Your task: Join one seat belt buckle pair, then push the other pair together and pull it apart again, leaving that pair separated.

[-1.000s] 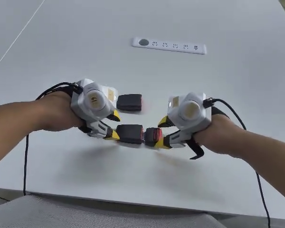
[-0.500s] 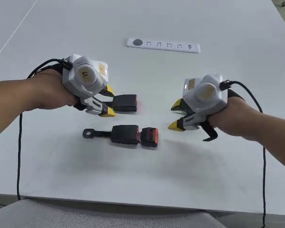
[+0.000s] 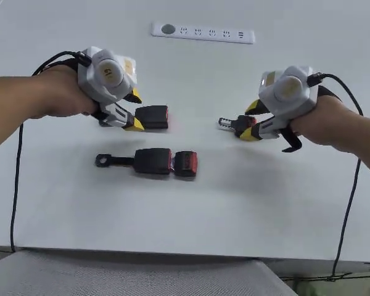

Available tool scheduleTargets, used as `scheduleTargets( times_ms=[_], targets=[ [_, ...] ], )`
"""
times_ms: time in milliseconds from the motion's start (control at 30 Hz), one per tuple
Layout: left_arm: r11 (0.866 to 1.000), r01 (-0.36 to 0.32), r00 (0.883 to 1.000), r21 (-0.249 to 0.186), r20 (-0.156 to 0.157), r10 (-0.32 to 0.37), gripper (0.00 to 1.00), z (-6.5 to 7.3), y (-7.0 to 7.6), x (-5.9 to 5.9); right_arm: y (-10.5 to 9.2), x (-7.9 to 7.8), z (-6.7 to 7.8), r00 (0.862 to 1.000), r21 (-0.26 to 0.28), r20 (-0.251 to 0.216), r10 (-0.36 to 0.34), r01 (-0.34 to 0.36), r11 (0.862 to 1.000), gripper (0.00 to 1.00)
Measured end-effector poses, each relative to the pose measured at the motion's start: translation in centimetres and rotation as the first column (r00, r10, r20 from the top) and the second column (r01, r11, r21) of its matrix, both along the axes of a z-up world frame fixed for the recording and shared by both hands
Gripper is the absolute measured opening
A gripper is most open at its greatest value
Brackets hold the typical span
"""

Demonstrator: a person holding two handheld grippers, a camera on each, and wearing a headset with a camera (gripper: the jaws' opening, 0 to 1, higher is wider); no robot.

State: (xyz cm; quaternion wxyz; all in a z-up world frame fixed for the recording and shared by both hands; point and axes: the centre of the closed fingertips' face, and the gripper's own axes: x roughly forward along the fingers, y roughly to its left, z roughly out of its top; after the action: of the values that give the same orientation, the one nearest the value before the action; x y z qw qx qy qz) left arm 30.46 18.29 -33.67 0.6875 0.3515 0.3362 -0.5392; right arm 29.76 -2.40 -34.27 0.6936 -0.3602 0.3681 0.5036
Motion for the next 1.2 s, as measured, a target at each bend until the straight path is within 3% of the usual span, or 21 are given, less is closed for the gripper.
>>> scheduleTargets(
  times_ms=[167, 267, 333, 533, 767, 867, 1200],
  targets=[
    [0.999, 0.027, 1.0, 0.021, -0.011, -0.027, 0.38, -1.0, -0.3, 0.1, -0.5, 0.4, -1.3, 0.999, -0.029, -0.034, 0.009, -0.01, 1.0, 0.35],
    [0.996, 0.077, 0.997, 0.047, -0.002, -0.077, 0.37, -1.9, -0.1, -0.1, -0.5, 0.6, -2.1, 0.999, -0.044, -0.041, 0.024, -0.026, 0.999, 0.35],
    [0.997, 0.067, 0.998, 0.044, -0.011, -0.066, 0.35, -1.9, 0.0, 0.2, -0.4, 0.7, -2.4, 0.998, -0.045, -0.054, 0.024, -0.027, 0.999, 0.35],
    [0.998, 0.053, 0.998, 0.026, -0.038, -0.052, 0.31, -1.9, 0.1, 0.6, -0.3, 0.7, -2.5, 0.996, -0.042, -0.066, 0.053, -0.055, 0.998, 0.35],
    [0.996, 0.08, 0.996, 0.043, -0.033, -0.079, 0.31, -2.3, 0.1, 0.7, -0.2, 0.6, -2.7, 0.989, -0.05, -0.087, 0.118, -0.123, 0.991, 0.34],
    [0.994, 0.1, 0.995, 0.039, -0.026, -0.099, 0.31, -2.5, 0.2, 0.9, 0.0, 0.6, -2.8, 0.986, -0.078, -0.082, 0.146, -0.153, 0.985, 0.34],
    [0.993, 0.112, 0.994, 0.047, -0.024, -0.111, 0.31, -3.4, 0.3, 1.6, 1.9, 1.0, -2.8, 0.987, -0.059, -0.056, 0.15, -0.153, 0.986, 0.34]
  ],
)
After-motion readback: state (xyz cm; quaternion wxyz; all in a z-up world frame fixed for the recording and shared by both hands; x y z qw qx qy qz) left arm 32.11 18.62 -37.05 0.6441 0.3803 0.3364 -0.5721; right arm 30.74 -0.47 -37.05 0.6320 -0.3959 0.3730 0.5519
